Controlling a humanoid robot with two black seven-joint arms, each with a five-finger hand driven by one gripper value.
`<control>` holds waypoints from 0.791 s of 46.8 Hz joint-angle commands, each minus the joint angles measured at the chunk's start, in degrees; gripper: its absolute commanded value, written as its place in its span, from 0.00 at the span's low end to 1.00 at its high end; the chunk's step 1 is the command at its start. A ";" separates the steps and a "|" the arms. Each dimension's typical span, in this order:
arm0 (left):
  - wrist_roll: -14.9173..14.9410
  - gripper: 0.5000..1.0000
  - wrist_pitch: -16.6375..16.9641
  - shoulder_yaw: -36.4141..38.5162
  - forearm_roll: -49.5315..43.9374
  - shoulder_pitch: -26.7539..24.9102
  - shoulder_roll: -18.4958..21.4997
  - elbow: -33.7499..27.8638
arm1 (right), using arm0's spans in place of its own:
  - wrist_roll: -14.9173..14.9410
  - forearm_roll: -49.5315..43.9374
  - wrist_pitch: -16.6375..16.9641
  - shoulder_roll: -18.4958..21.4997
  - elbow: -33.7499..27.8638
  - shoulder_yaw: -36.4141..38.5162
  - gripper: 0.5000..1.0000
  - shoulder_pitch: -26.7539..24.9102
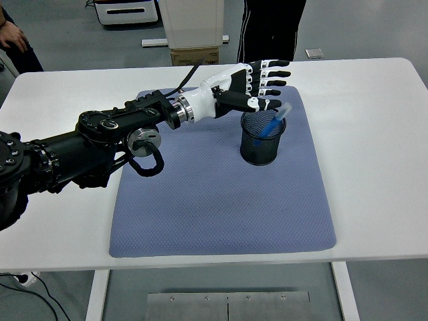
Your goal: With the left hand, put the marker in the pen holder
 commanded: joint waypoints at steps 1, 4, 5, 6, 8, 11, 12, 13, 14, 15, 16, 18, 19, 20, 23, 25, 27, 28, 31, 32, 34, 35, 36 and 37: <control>-0.08 0.74 -0.09 -0.73 -0.58 -0.26 0.32 0.01 | 0.00 0.00 0.00 0.00 0.00 0.00 1.00 0.00; -0.17 0.79 -0.09 -1.34 -1.81 -0.70 0.75 0.01 | 0.00 0.00 0.00 0.00 0.00 0.00 1.00 0.00; -0.17 0.81 -0.18 -1.43 -2.16 -0.87 1.02 0.09 | 0.00 0.00 0.00 0.00 0.00 0.00 1.00 0.00; -0.17 0.82 -0.18 -1.52 -2.43 -0.96 1.63 0.09 | 0.00 0.00 0.00 0.00 0.00 0.00 1.00 0.00; -0.34 0.92 -0.18 -1.78 -2.87 -1.40 2.42 0.09 | 0.00 0.00 0.00 0.00 0.00 0.00 1.00 0.00; -1.48 1.00 -0.09 -2.48 -2.96 -2.01 4.08 0.36 | 0.00 0.00 0.00 0.00 0.00 0.00 1.00 0.00; -1.57 1.00 -0.01 -2.66 -2.96 -2.02 4.71 0.53 | 0.00 0.00 0.00 0.00 0.00 0.00 1.00 0.00; -1.57 1.00 -0.01 -3.01 -2.96 -2.02 5.32 0.71 | 0.00 0.00 0.00 0.00 0.00 0.00 1.00 0.00; -1.58 1.00 -0.01 -3.27 -2.96 -2.02 5.94 0.80 | 0.00 0.00 0.00 0.00 0.00 0.00 1.00 0.00; -1.58 1.00 -0.01 -3.63 -2.61 -1.93 6.64 0.80 | 0.00 0.00 0.00 0.00 0.00 0.00 1.00 0.00; -1.49 1.00 -0.01 -3.89 -2.35 -1.84 7.34 0.80 | 0.00 0.00 0.00 0.00 0.00 0.00 1.00 0.00; -1.49 1.00 -0.01 -4.51 -2.08 -1.49 8.66 0.97 | 0.00 0.00 0.00 0.00 0.00 0.00 1.00 0.00; -1.49 1.00 -0.01 -4.77 -1.91 -1.32 9.36 1.23 | 0.00 0.00 0.00 0.00 0.00 0.00 1.00 0.00; -1.40 1.00 -0.01 -4.77 -1.73 -1.14 10.07 1.41 | 0.00 0.00 0.00 0.00 0.00 0.00 1.00 0.00; -1.40 1.00 0.08 -4.86 -1.03 0.17 11.39 2.64 | 0.00 0.00 0.00 0.00 0.00 0.00 1.00 0.00; -1.40 1.00 0.34 -4.86 -0.85 1.14 12.09 4.04 | 0.00 0.00 0.00 0.00 0.00 0.00 1.00 0.00; -1.40 1.00 0.96 -4.86 -0.85 2.20 12.53 5.71 | 0.00 0.00 0.00 0.00 0.00 0.00 1.00 0.00; -1.40 1.00 1.13 -4.86 -0.85 2.72 12.71 6.42 | 0.00 0.00 0.00 0.00 0.00 0.00 1.00 0.00; -1.40 1.00 1.40 -4.86 -0.85 4.04 13.50 7.74 | 0.00 0.00 0.00 0.00 0.00 0.00 1.00 0.00; -1.40 1.00 1.40 -4.86 -0.85 4.48 13.94 7.91 | 0.00 0.00 0.00 0.00 0.00 0.00 1.00 0.00; -1.40 1.00 1.58 -4.86 -0.94 5.27 15.25 8.18 | 0.00 0.00 0.00 0.00 0.00 0.00 1.00 0.00; -1.40 1.00 1.58 -4.86 -0.94 5.80 15.78 8.27 | 0.00 0.00 0.00 0.00 0.00 0.00 1.00 0.00; -1.49 1.00 1.58 -4.95 -1.02 6.24 16.31 8.27 | 0.00 0.00 0.00 0.00 0.00 0.00 1.00 0.00; -1.57 1.00 1.58 -5.03 -1.11 6.77 16.75 8.27 | 0.00 0.00 0.00 0.00 0.00 0.00 1.00 0.00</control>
